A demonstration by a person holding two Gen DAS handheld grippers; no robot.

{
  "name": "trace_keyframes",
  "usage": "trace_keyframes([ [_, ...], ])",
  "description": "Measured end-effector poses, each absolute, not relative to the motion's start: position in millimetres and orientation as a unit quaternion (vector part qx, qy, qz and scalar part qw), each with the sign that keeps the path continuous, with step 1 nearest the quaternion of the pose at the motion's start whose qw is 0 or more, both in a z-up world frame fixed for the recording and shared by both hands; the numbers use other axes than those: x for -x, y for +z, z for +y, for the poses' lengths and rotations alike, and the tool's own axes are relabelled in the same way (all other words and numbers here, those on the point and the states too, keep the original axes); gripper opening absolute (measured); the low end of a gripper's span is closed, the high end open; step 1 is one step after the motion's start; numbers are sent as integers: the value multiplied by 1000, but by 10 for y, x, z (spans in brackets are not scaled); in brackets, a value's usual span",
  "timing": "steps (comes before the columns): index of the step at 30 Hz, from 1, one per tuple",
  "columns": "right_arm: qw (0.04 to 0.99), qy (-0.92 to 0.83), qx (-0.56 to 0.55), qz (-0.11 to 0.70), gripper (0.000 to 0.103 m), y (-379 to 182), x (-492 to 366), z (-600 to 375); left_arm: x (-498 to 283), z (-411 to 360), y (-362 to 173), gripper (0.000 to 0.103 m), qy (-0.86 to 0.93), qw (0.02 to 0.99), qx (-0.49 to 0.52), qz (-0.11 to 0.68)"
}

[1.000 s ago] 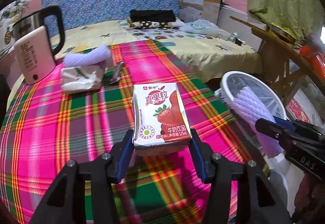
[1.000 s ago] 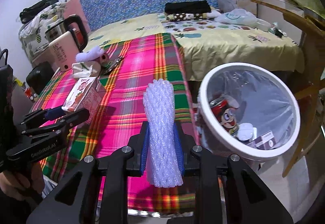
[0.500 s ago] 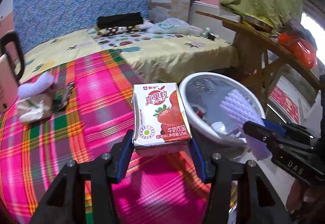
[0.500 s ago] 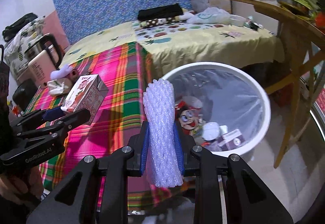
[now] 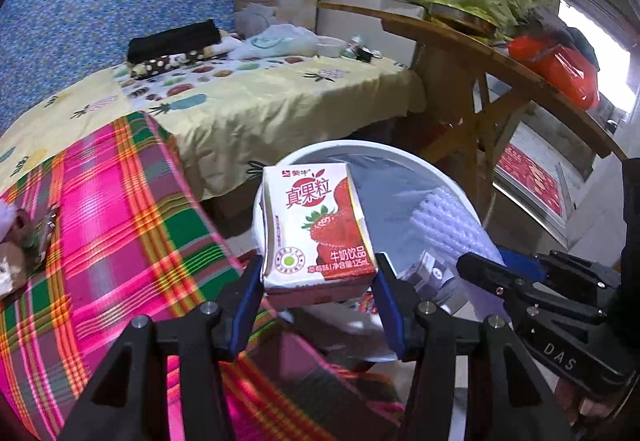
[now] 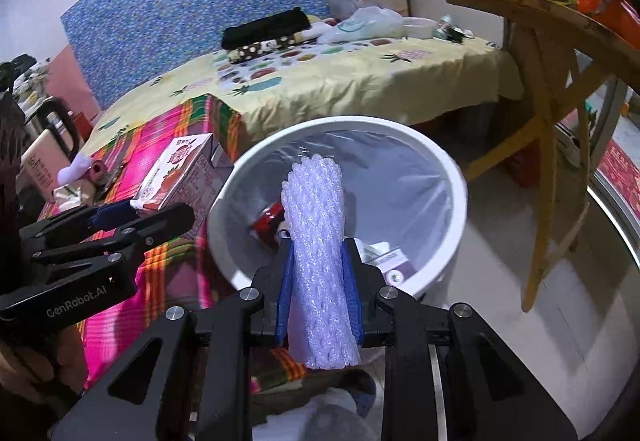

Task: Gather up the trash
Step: 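Carry the carton and foam net over the white bin and open both tools, then move both tools back over the table toward the white paper bag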

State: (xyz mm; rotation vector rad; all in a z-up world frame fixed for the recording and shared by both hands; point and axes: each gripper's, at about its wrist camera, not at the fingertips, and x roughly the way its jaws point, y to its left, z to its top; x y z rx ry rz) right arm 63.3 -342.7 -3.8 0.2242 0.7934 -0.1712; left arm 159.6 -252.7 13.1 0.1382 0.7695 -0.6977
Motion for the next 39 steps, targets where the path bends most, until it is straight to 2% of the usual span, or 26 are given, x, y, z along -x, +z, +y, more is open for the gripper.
trace_keyframes([
  [20, 902, -111, -113, 402, 26, -145, -732, -3729, -1814, -2963, -8, 55, -373, 841, -65, 387],
  [25, 905, -118, -113, 394, 33, -122, -687, -3734, -1813, -2909, 7, 56, -362, 848, -65, 382],
  [27, 905, -122, -112, 391, 49, -98, -662, -3732, -1823, -2856, 21, 56, -357, 850, -63, 382],
  [28, 907, -121, -114, 388, 52, -78, -642, -3724, -1822, -2833, 31, 56, -353, 852, -63, 381],
  [39, 918, -104, -99, 370, 53, 114, -565, -3457, -1654, -2330, 139, 56, -292, 880, -56, 370],
])
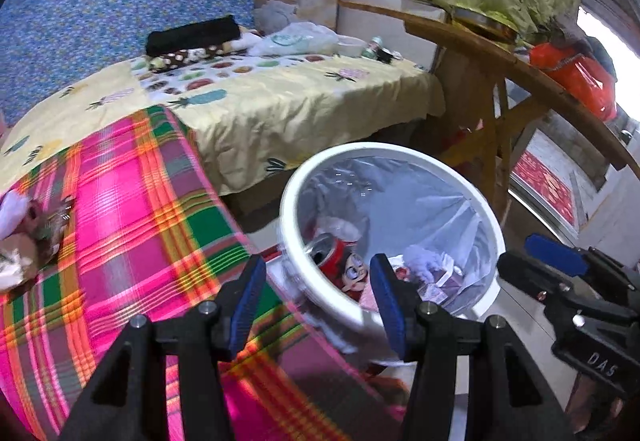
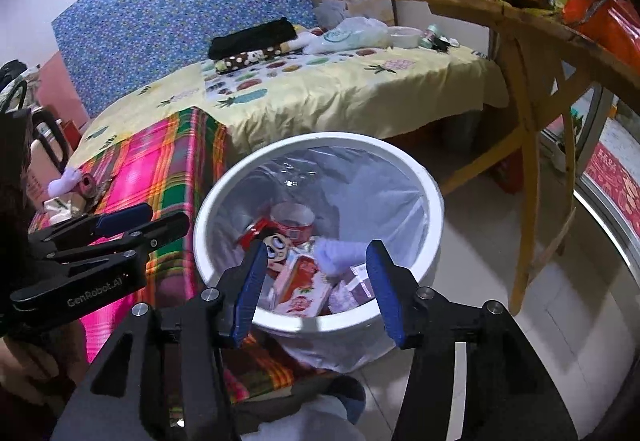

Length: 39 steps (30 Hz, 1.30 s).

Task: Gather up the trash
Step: 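Move both tools back over the table toward the white paper bag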

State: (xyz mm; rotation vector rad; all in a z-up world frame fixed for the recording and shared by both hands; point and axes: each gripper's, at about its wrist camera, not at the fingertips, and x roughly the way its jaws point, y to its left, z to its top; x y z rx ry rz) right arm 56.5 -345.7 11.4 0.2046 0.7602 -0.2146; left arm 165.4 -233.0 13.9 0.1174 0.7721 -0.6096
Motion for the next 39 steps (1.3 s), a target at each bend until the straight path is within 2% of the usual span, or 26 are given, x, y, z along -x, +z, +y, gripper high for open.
trace_keyframes([
  [12, 924, -63, -71, 371, 53, 170, -529, -2893, -1340, -1592, 188, 56, -224, 907, -26, 357],
  [32, 923, 23, -47, 382, 53, 92, -522, -2182, -1034, -593, -77, 56, -119, 921, -3, 371],
  [34, 923, 34, -44, 381, 54, 87, -554, -2140, -1051, -512, -94, 56, -111, 921, -1, 373],
  [36, 922, 47, -40, 383, 62, 74, -604, -2085, -1097, -438, -107, 56, -105, 921, 1, 375],
  [39, 919, 61, -31, 389, 63, 46, -694, -2003, -1155, -293, -123, 56, -98, 920, 18, 379],
])
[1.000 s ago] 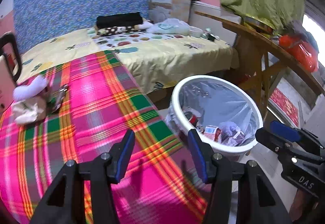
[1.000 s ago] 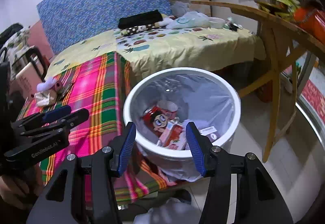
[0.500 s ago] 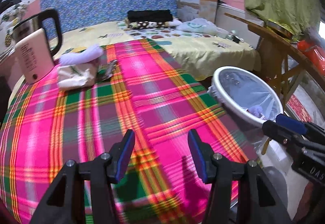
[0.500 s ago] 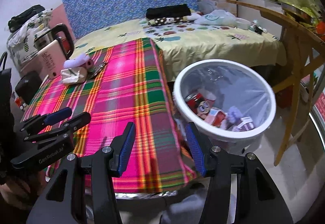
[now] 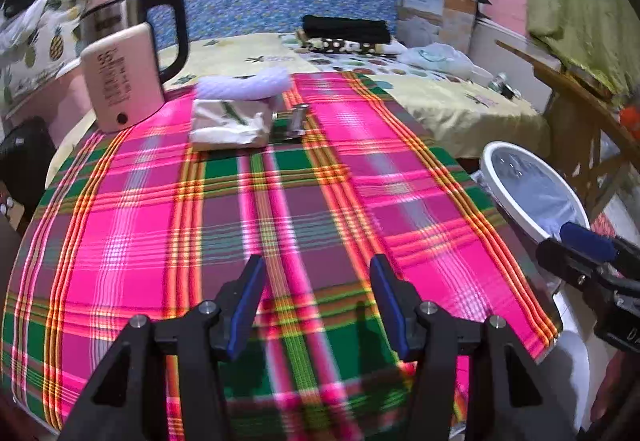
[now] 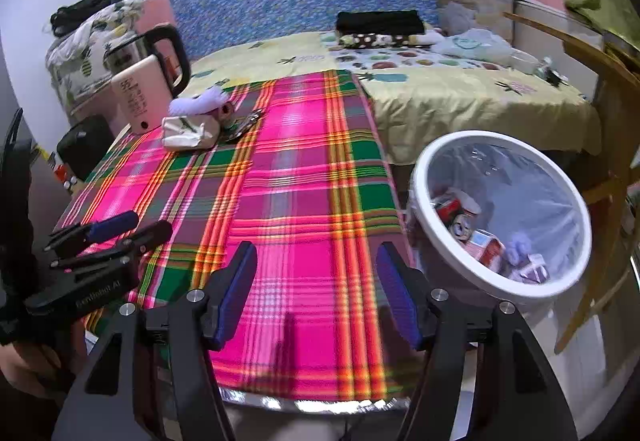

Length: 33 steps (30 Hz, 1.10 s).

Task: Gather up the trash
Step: 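Move both tools back over the table toward the white paper bag, then grasp the white paper bag with the left tool while the right tool approaches the brown packet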

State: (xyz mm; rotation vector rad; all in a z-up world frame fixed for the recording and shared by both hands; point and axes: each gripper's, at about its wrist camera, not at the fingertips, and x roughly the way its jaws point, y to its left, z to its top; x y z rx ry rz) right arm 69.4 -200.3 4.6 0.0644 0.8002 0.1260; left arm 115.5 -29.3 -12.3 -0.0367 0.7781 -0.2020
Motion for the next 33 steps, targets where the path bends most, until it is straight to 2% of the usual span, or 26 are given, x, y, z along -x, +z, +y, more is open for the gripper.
trace_keyframes([
  [11, 913, 100, -10, 395, 63, 105, -1010, -1739, -1482, 151, -28, 56, -77, 925, 43, 368],
  [18, 914, 109, -5, 391, 63, 167, -1230, -1638, -1967, 413, 45, 56, -79, 925, 59, 366],
  [29, 907, 114, 8, 405, 63, 66, -1525, -1536, -2811, 504, -219, 56, -98, 911, 80, 393],
  [31, 905, 114, 8, 409, 63, 45, -1577, -1527, -2845, 463, -254, 51, -109, 909, 78, 395],
  [32, 905, 113, 7, 410, 63, 32, -1602, -1523, -2841, 438, -265, 34, -117, 907, 77, 397],
  [33, 904, 113, 7, 411, 63, 30, -1621, -1522, -2830, 418, -269, 23, -124, 905, 76, 399],
])
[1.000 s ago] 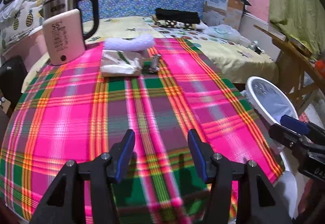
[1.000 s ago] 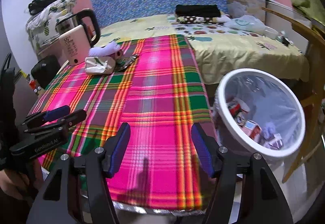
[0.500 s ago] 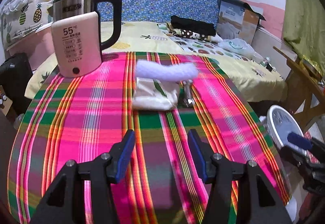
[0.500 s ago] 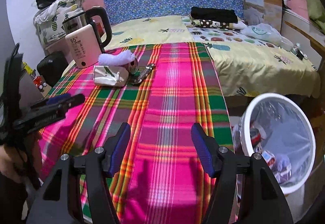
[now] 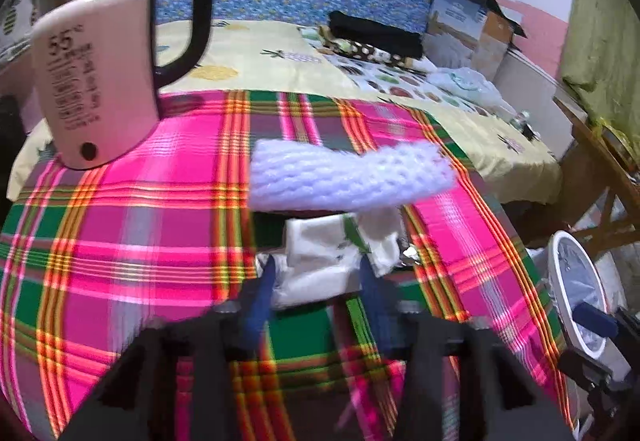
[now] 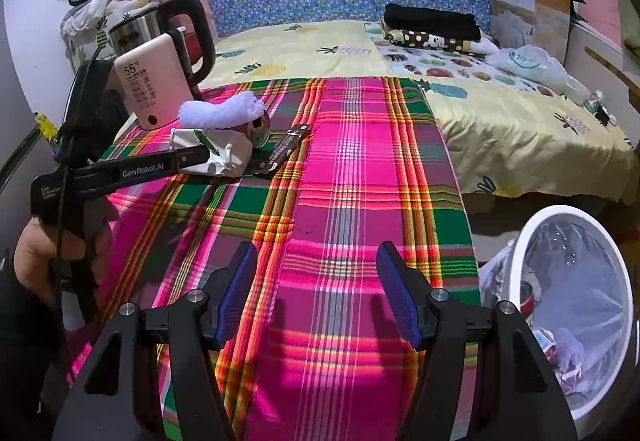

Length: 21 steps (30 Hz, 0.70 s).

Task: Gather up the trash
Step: 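Grasp the white paper bag with the left tool while the right tool approaches the brown packet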

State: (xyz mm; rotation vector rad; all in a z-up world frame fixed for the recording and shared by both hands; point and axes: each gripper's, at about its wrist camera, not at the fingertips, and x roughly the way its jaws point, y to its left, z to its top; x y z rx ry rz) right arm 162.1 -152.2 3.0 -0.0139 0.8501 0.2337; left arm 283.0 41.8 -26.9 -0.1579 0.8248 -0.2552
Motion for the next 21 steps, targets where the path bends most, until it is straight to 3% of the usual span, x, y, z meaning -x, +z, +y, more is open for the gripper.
trace_keyframes([
  [4, 903, 113, 2, 415, 63, 4, -1685, -1503, -2674, 421, -206, 15, -136, 909, 78, 387],
  [5, 903, 114, 1, 414, 63, 1, -1688, -1496, -2627, 452, -183, 8, -136, 909, 81, 385],
  [9, 902, 121, -1, 415, 63, 10, -1693, -1462, -2412, 610, -103, 4, -120, 915, 87, 375],
  [21, 899, 138, -9, 416, 63, 8, -1806, -1326, -1881, 1050, -74, 6, -84, 918, 112, 371],
])
